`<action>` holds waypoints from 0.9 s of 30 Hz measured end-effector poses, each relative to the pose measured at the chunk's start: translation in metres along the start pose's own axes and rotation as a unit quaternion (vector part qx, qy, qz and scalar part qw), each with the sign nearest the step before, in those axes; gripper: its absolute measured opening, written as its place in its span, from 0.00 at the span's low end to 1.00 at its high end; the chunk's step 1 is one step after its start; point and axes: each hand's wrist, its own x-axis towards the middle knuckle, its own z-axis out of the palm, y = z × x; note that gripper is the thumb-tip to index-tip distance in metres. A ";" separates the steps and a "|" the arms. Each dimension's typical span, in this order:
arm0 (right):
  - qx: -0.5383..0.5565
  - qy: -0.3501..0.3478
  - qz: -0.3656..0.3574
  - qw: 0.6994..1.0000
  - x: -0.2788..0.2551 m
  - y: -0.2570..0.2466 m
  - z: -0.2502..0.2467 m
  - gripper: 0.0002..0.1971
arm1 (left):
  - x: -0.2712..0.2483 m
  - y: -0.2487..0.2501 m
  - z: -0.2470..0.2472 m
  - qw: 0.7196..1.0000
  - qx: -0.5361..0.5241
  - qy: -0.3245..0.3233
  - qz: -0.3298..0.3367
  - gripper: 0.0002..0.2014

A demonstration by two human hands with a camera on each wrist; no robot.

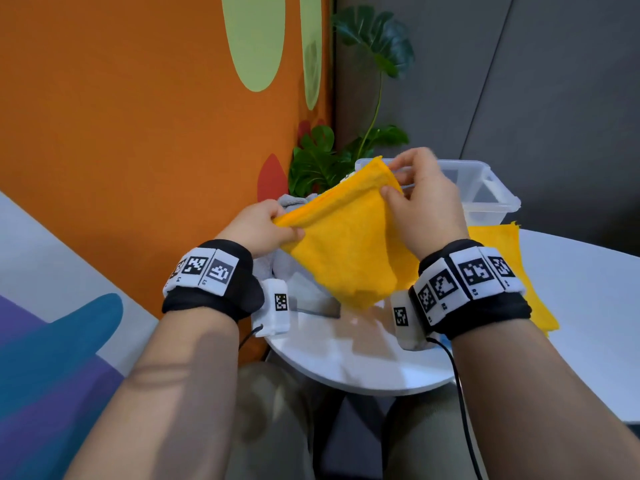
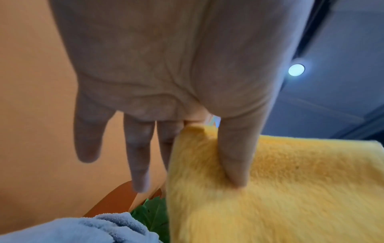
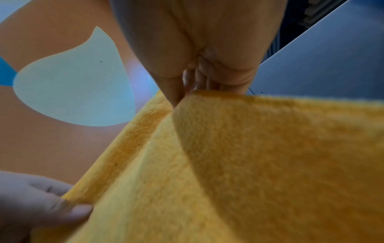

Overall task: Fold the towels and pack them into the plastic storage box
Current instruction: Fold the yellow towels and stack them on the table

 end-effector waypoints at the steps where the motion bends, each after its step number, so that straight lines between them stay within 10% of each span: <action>1: -0.001 0.026 0.011 1.000 0.000 0.003 0.000 0.07 | -0.001 0.000 -0.002 0.999 -0.030 0.023 0.002 0.15; 9: -0.018 0.034 0.100 0.994 -0.006 0.023 -0.003 0.07 | -0.005 0.017 0.007 0.964 -0.231 0.128 0.021 0.16; 21: -0.098 -0.006 0.156 0.983 0.002 0.036 -0.070 0.17 | 0.014 0.075 0.045 0.958 -0.269 0.091 0.050 0.12; 27: -0.139 -0.028 0.246 0.959 -0.002 0.068 -0.094 0.28 | 0.028 0.101 0.103 0.990 -0.135 -0.025 -0.030 0.35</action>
